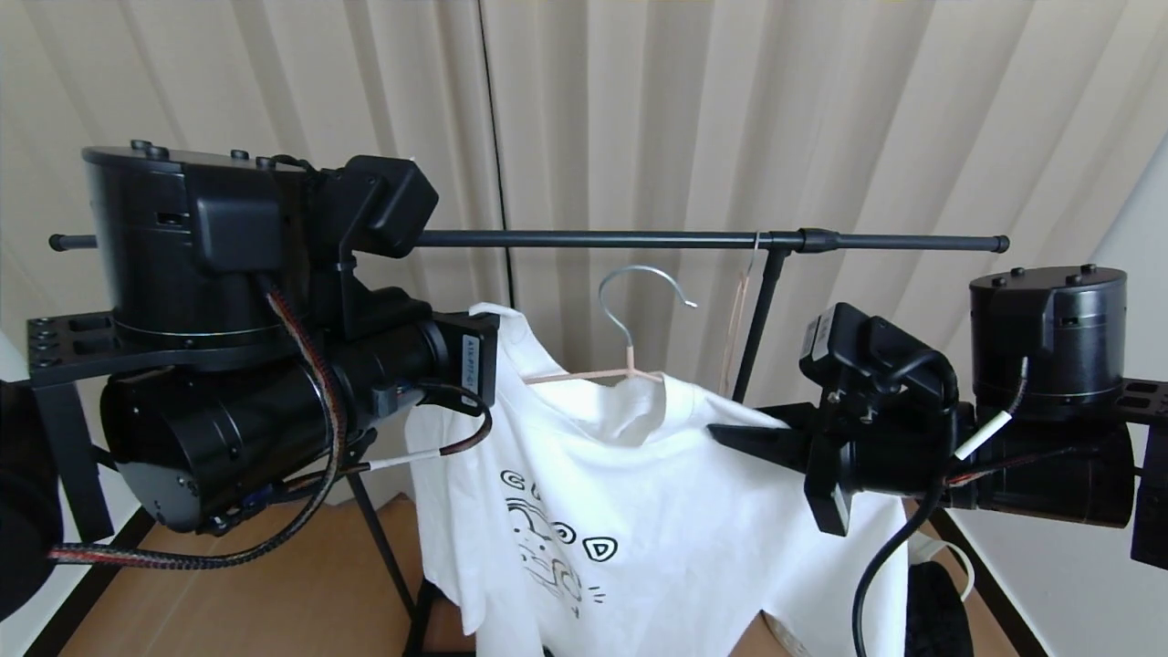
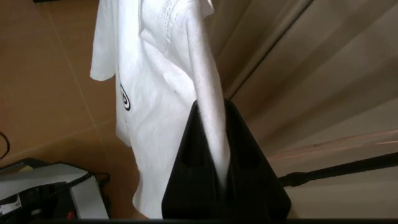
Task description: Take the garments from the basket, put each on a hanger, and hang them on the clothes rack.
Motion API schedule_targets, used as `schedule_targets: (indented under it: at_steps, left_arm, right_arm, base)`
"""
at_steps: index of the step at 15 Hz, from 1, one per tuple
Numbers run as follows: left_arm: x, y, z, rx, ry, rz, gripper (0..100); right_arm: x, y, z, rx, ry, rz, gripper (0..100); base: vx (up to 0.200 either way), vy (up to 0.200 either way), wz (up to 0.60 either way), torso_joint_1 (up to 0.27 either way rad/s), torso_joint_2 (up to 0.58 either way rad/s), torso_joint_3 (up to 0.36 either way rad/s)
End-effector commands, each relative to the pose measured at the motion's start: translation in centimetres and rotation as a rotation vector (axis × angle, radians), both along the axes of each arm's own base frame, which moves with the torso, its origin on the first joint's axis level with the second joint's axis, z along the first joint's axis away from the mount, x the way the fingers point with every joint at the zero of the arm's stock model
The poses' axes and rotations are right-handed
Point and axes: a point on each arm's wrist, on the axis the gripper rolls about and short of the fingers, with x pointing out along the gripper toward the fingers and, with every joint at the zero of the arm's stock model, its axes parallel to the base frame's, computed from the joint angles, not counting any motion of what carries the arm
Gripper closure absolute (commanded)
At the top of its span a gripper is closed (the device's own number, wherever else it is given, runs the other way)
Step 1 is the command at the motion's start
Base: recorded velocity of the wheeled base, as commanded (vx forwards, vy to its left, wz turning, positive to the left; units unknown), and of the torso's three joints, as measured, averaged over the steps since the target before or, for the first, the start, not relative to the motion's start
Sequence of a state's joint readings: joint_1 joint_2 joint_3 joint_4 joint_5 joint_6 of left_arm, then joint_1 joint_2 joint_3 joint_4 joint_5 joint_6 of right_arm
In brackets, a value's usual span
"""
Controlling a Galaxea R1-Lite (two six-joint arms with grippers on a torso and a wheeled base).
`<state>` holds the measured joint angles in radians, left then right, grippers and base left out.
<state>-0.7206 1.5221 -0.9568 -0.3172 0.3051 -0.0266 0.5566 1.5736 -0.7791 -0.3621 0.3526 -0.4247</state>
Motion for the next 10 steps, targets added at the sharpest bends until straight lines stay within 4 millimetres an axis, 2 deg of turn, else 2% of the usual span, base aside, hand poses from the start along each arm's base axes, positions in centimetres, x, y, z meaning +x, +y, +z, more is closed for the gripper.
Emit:
schedule_targets:
  at_steps: [1,4,6,10]
  left_arm:
    - [-0.4,-0.4,0.1,0.001,-0.003,-0.040,100]
    - [-0.8,-0.7,0.2,0.017,-0.012,-0.099,100]
    - [-1.3,-1.0,0.2,0.013,-0.012,-0.129,100]
    - [-2.7,-0.1,1.3,-0.034,-0.024,-0.253,100]
  right_arm:
    - [-0.3,0.6,-0.4,-0.011,0.017,0.027,100]
    - [-1.0,1.3,-0.7,-0.028,0.042,0.062,100]
    - [-0.6,2.0,-1.5,-0.042,0.063,0.076,100]
    - [0.0,2.4,-2.2,-0.050,0.084,0.071,100]
  base:
    - [0.000,0.000,0.00,0.000,0.00,0.000]
    - [0.000,0.000,0.00,0.000,0.00,0.000]
    - [0.000,0.000,0.00,0.000,0.00,0.000]
    - [0.000,0.000,0.00,0.000,0.00,0.000]
